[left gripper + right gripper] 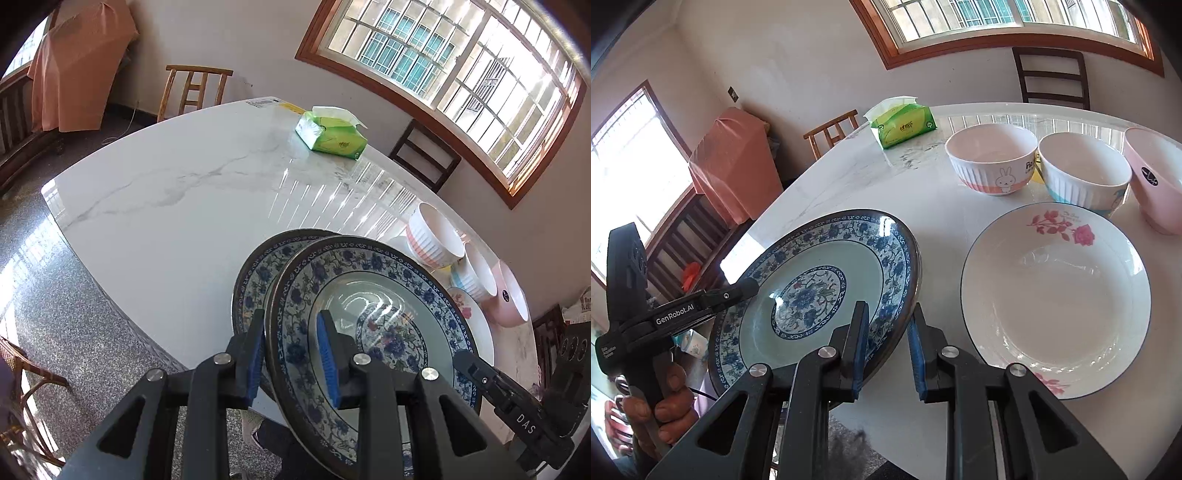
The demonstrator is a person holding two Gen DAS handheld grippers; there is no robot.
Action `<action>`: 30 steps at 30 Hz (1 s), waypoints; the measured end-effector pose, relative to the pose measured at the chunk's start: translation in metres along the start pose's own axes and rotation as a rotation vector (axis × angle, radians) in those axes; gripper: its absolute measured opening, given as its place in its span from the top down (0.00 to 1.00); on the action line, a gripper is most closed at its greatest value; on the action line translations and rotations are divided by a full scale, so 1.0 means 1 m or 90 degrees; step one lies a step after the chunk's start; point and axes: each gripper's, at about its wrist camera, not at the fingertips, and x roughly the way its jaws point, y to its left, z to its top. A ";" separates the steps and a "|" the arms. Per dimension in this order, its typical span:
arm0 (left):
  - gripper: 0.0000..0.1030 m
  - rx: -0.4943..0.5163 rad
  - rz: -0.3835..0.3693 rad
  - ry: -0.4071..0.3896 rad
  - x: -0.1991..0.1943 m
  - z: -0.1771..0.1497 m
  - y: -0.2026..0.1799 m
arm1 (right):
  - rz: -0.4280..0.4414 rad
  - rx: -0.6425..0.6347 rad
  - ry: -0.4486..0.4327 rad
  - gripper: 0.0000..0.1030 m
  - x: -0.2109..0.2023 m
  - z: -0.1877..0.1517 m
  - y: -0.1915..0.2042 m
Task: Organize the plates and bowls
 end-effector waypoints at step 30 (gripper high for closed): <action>0.73 0.007 0.037 0.011 0.037 0.005 0.016 | -0.025 -0.035 0.018 0.80 0.037 0.007 0.010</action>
